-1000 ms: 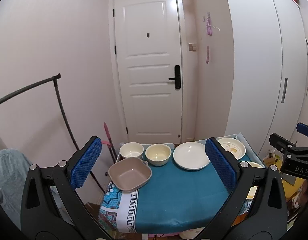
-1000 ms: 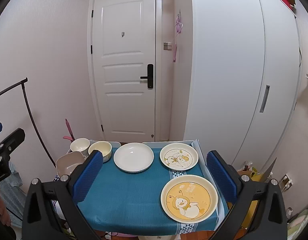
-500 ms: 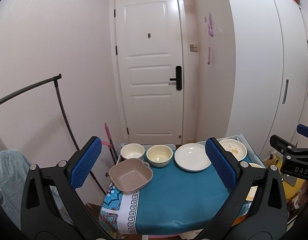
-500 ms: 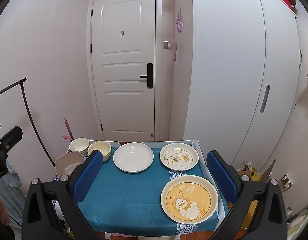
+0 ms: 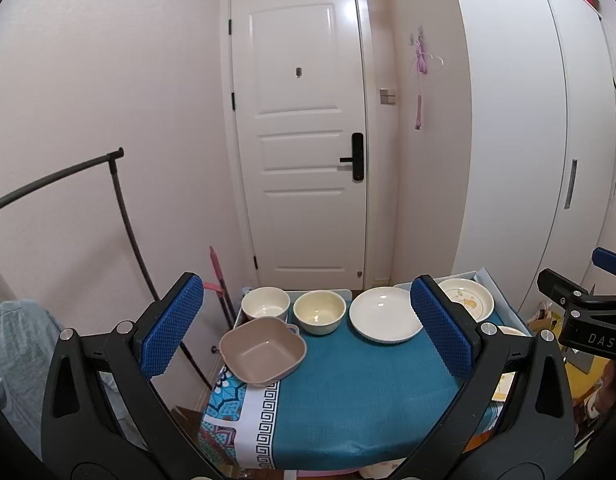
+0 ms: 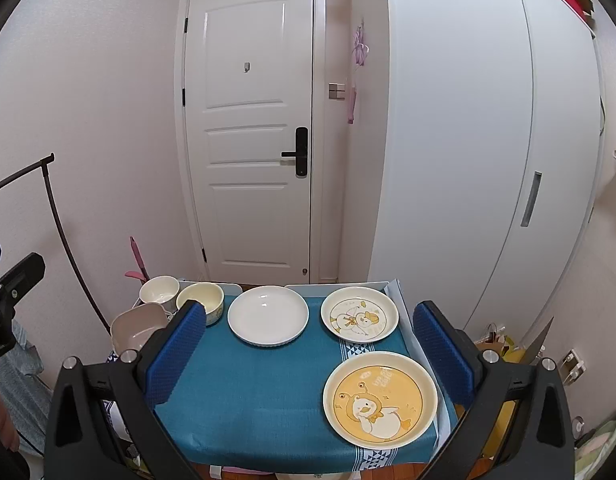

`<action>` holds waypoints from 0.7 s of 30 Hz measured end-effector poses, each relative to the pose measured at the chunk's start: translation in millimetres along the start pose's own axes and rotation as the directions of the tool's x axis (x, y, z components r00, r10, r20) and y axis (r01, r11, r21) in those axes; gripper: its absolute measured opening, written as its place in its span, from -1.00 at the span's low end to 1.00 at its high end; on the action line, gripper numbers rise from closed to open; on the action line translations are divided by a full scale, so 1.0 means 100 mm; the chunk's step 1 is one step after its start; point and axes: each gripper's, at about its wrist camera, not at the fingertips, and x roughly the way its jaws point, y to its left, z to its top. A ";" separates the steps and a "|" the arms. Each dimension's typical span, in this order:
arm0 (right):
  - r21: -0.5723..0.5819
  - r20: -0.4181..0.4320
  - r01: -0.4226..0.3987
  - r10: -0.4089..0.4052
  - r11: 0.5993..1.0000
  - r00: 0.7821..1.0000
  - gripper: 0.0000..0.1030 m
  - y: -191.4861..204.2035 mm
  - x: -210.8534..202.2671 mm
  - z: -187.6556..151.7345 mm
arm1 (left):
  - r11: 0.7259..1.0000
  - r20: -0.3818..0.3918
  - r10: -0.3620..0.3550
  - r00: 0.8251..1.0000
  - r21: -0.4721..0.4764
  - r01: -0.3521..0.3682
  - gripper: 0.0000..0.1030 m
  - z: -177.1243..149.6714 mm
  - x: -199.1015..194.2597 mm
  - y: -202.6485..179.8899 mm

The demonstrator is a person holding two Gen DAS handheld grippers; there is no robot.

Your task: Organize plates and bowls

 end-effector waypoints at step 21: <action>-0.003 -0.005 -0.001 0.001 1.000 1.000 1.00 0.03 0.01 -0.02 | 1.000 0.001 0.000 1.000 -0.001 0.000 0.99 -0.01 0.00 -0.01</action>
